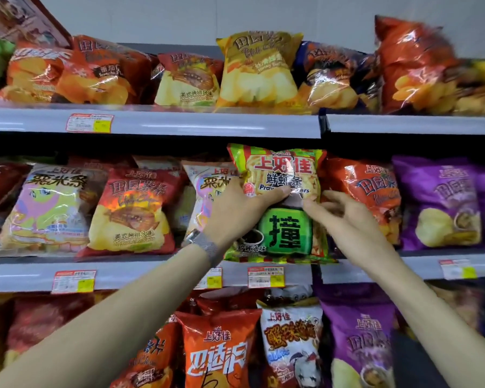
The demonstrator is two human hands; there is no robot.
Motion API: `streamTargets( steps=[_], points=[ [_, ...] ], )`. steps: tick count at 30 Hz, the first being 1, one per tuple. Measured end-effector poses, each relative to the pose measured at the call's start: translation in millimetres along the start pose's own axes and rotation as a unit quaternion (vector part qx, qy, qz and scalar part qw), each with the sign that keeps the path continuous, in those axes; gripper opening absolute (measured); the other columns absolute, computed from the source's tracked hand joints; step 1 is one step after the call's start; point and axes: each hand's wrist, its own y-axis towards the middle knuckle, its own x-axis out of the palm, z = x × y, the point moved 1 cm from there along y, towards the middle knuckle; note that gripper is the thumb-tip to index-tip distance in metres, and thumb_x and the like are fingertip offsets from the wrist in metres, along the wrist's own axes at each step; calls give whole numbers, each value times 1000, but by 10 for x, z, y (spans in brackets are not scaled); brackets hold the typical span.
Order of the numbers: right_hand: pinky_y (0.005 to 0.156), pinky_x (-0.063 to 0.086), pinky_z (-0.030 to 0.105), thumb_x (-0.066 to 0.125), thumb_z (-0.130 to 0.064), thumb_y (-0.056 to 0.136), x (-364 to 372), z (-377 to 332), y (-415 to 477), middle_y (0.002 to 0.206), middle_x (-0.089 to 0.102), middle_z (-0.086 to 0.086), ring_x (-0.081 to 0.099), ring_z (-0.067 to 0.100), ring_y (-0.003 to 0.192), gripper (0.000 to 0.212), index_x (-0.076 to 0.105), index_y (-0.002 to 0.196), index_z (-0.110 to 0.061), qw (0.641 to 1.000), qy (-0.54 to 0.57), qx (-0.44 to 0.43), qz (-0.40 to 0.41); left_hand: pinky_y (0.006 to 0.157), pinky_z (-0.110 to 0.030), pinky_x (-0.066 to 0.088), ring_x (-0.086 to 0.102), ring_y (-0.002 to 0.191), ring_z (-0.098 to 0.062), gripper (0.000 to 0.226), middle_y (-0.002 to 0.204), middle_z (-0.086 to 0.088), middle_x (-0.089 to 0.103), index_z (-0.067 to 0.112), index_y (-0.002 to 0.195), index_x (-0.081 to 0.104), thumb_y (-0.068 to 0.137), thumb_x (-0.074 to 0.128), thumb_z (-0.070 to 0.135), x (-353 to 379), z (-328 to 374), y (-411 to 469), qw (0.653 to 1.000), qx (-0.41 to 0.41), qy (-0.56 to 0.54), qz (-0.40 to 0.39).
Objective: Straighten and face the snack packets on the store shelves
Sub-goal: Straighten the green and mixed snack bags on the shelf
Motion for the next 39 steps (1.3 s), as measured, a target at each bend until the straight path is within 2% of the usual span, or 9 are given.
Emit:
streamTargets(
  steps=[2, 7, 9, 13, 16, 19, 27, 32, 39],
  points=[
    [88, 42, 25, 69, -64, 86, -98, 3, 88, 126, 65, -9, 59, 9, 109, 83, 46, 152, -18, 998, -52, 2, 26, 88, -44, 63, 77, 93, -16, 80, 103, 9, 79, 33, 108, 65, 51, 81, 86, 222, 56, 127, 1000, -5, -3, -2],
    [79, 44, 29, 76, -39, 90, -204, 60, 285, 97, 67, -23, 67, 13, 101, 31, 62, 117, -33, 994, -86, 12, 59, 99, -46, 56, 69, 108, -20, 91, 120, 6, 71, 22, 129, 57, 65, 73, 84, 578, 128, 328, 1000, -4, -5, -1],
    [83, 47, 30, 79, -36, 88, -193, 82, 335, 100, 69, -19, 68, 14, 101, 39, 63, 123, -30, 994, -82, 14, 73, 105, -47, 53, 64, 118, -23, 100, 132, 2, 64, 17, 143, 48, 72, 72, 82, 624, 94, 353, 999, -19, -25, -18],
    [103, 45, 35, 79, -41, 89, -76, 187, 373, 133, 66, -5, 62, 22, 123, 70, 50, 149, -21, 991, -113, 31, 66, 105, -52, 54, 67, 123, -24, 128, 139, 5, 66, 30, 151, 44, 48, 71, 100, 690, -415, 714, 994, -58, -60, -63],
    [111, 44, 40, 78, -43, 90, -17, 218, 366, 144, 60, -3, 59, 23, 128, 78, 42, 155, -21, 992, -102, 40, 62, 97, -54, 58, 73, 114, -27, 108, 127, 4, 74, 31, 136, 55, 50, 80, 92, 625, -605, 820, 991, -85, -74, -68],
    [104, 47, 34, 79, -36, 91, 14, 215, 346, 132, 62, -7, 60, 14, 113, 76, 41, 155, -21, 995, -79, 32, 42, 92, -51, 60, 75, 106, -24, 83, 116, 4, 76, 26, 123, 59, 62, 75, 79, 477, -236, 486, 996, -58, -30, -55],
    [90, 51, 30, 76, -30, 94, -24, 332, 287, 123, 59, -9, 58, -5, 90, 74, 38, 157, -20, 996, -70, 49, 27, 89, -47, 60, 71, 97, -24, 41, 107, -2, 75, 19, 122, 58, 94, 69, 47, 242, -23, 182, 980, 29, 176, -86],
    [104, 51, 45, 70, -46, 96, -11, 369, 228, 113, 60, -13, 65, 16, 110, 66, 47, 151, -19, 990, -132, 42, 25, 89, -47, 60, 71, 100, -26, 37, 113, -4, 75, 15, 134, 59, 104, 62, 36, 219, -25, 68, 956, 111, 265, -53],
    [101, 52, 40, 65, -51, 97, -38, 425, 235, 106, 62, -17, 67, 16, 111, 60, 52, 146, -21, 988, -154, 23, 15, 84, -50, 59, 69, 92, -30, 18, 100, -8, 74, 14, 112, 63, 105, 58, 30, 324, -118, 201, 953, 113, 278, -46]
  ],
)
